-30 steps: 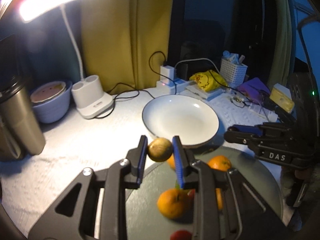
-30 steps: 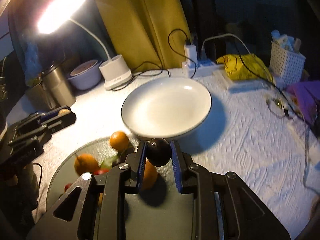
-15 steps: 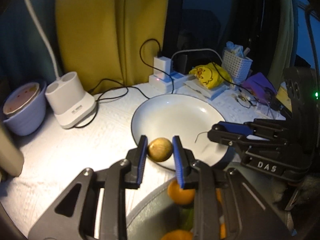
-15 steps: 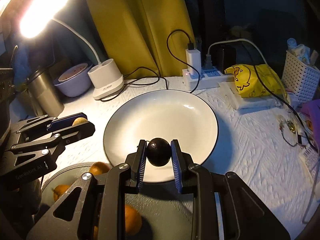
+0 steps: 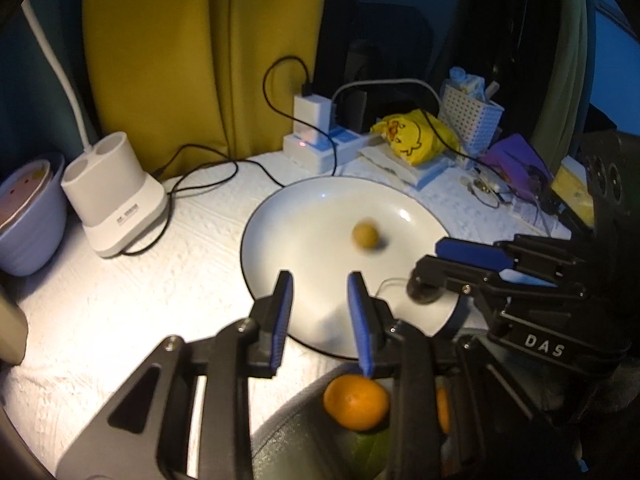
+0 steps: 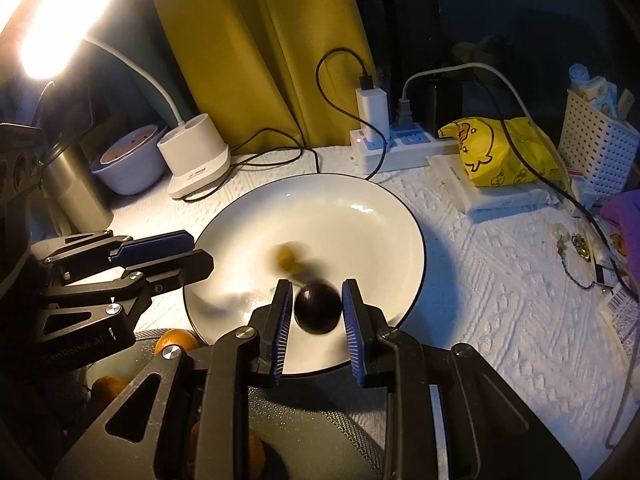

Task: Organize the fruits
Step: 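Carry the dark cherry with the right tool over the white plate and release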

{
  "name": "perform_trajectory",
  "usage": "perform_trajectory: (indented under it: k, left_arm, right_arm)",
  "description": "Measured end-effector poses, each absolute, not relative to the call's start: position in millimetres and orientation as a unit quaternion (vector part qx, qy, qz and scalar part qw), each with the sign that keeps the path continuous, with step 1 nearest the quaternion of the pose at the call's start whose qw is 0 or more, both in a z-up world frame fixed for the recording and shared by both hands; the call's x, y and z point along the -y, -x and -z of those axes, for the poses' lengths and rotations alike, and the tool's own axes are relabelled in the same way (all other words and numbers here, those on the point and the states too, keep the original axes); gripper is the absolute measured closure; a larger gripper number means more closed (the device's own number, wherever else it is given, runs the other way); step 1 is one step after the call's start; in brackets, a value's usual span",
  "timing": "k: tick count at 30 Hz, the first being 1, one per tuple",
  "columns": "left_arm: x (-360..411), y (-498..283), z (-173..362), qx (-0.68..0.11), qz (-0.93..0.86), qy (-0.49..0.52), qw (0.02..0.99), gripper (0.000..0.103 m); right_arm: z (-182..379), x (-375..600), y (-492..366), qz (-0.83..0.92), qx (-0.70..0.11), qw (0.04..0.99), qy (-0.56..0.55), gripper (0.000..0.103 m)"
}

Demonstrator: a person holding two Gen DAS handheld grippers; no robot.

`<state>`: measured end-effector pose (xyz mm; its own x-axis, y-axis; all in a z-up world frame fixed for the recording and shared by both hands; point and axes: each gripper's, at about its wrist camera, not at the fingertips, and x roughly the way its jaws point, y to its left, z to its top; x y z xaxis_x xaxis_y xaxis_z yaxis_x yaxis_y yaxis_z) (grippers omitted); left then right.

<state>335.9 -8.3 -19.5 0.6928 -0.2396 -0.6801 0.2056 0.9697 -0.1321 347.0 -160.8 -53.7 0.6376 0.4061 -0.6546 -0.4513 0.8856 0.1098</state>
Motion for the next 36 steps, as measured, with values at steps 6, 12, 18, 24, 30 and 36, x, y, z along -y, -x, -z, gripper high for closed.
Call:
perform_trajectory:
  k: [6,12,18,24,30,36]
  left_arm:
    - [4.6,-316.5,4.3,-0.356,0.114,0.033,0.927,0.062]
    - [1.0,-286.8,-14.0,-0.332,0.098,0.039,0.937,0.061]
    - [-4.0,-259.3,-20.2,-0.329,0.079,0.041,0.94,0.061]
    - [-10.8,-232.7,-19.2,-0.329,0.055,0.04,0.942,0.06]
    - [-10.6,-211.9,-15.6,-0.332,0.043,0.047,0.941,0.06]
    - [-5.4,-197.2,-7.2,-0.344,0.037,0.057,0.937,0.05]
  right_arm:
    - [43.8,161.5,-333.8,-0.235,-0.343,0.909,0.038,0.074]
    - [31.4,162.6,-311.0,-0.238,-0.328,0.913,0.04,0.074]
    - [22.6,164.0,-286.1,-0.237,-0.319,0.916,0.043,0.073]
    - [20.8,165.6,-259.8,-0.237,-0.319,0.917,0.044,0.073]
    - [22.7,169.2,-241.0,-0.235,-0.321,0.916,0.045,0.072]
    - [27.0,172.6,-227.8,-0.234,-0.326,0.915,0.047,0.072]
